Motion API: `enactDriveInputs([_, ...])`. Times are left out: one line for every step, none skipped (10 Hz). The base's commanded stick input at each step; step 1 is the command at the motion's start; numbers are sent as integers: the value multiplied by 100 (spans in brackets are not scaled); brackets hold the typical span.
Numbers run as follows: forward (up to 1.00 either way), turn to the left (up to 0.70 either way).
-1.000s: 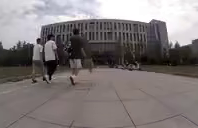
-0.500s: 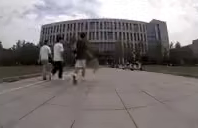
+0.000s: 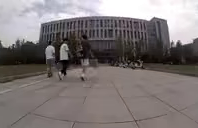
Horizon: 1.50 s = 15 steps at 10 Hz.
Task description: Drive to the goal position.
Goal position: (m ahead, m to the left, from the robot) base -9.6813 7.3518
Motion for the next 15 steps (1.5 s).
enactDriveInputs([70,0])
enactDriveInputs([70,0])
enactDriveInputs([70,0])
enactDriveInputs([70,0])
enactDriveInputs([70,0])
enactDriveInputs([70,0])
enactDriveInputs([70,0])
enactDriveInputs([70,0])
enactDriveInputs([70,0])
enactDriveInputs([70,0])
enactDriveInputs([70,0])
enactDriveInputs([70,0])
enactDriveInputs([70,0])
enactDriveInputs([70,0])
enactDriveInputs([70,0])
